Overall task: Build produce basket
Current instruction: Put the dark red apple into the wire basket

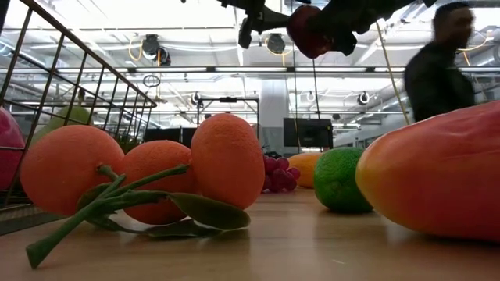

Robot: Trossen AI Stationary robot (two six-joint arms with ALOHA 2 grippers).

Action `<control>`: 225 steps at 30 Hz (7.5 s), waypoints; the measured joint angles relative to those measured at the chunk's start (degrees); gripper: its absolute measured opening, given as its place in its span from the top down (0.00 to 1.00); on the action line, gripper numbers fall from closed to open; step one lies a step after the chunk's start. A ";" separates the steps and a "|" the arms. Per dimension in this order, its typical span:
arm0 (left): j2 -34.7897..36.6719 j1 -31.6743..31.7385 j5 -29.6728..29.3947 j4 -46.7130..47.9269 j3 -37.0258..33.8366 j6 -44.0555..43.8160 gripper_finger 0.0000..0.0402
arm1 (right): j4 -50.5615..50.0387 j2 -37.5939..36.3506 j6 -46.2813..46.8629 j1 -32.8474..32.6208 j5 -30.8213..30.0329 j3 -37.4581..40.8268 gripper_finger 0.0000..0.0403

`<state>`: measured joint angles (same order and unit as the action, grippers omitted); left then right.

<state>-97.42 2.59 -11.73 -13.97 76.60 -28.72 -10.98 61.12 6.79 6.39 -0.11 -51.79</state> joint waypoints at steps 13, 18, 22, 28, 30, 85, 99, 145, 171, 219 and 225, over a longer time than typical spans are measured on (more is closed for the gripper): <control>-0.12 0.60 0.75 -0.31 -0.01 0.61 0.93 | -0.01 -0.02 -0.04 -0.04 -1.43 0.07 0.30; -0.12 1.06 1.85 -1.00 -0.01 -1.44 0.98 | 0.32 -0.02 0.02 -0.02 -1.73 0.07 0.30; -0.08 1.43 1.94 -1.35 -0.01 -1.43 0.99 | 1.60 -0.02 0.09 0.02 -1.81 0.07 0.30; -0.01 2.09 2.09 -3.13 0.00 -1.51 0.99 | 3.52 0.00 0.13 0.02 -2.76 0.09 0.27; -0.01 2.26 2.16 -3.11 0.00 -1.62 0.99 | 3.50 0.00 0.11 0.02 -3.31 0.09 0.25; 33.00 2.80 22.11 11.71 -0.04 -36.46 1.00 | 12.21 -0.55 42.12 -21.15 -24.23 0.00 0.11; 40.14 -1.83 22.29 9.39 -0.04 -37.41 1.00 | 23.11 2.62 41.59 -31.05 -37.63 0.00 0.11; 35.09 -3.96 11.59 9.44 -0.02 39.81 1.00 | 11.74 -11.75 16.54 -28.87 -28.29 0.04 0.11; 33.80 -7.59 10.67 41.02 -0.02 -7.87 1.00 | 5.51 -13.04 21.41 -28.87 -28.57 0.04 0.11; 40.45 -16.61 8.50 70.68 -36.74 -19.60 0.89 | 32.17 11.89 58.12 -33.13 -26.76 0.04 0.11; 40.45 -16.59 6.48 67.31 -36.74 -23.96 0.65 | 31.98 11.87 54.99 -30.40 -20.96 0.04 0.11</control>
<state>-56.97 -14.00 -5.26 53.34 39.86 -52.68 21.00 72.99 61.78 -24.00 -21.07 -51.75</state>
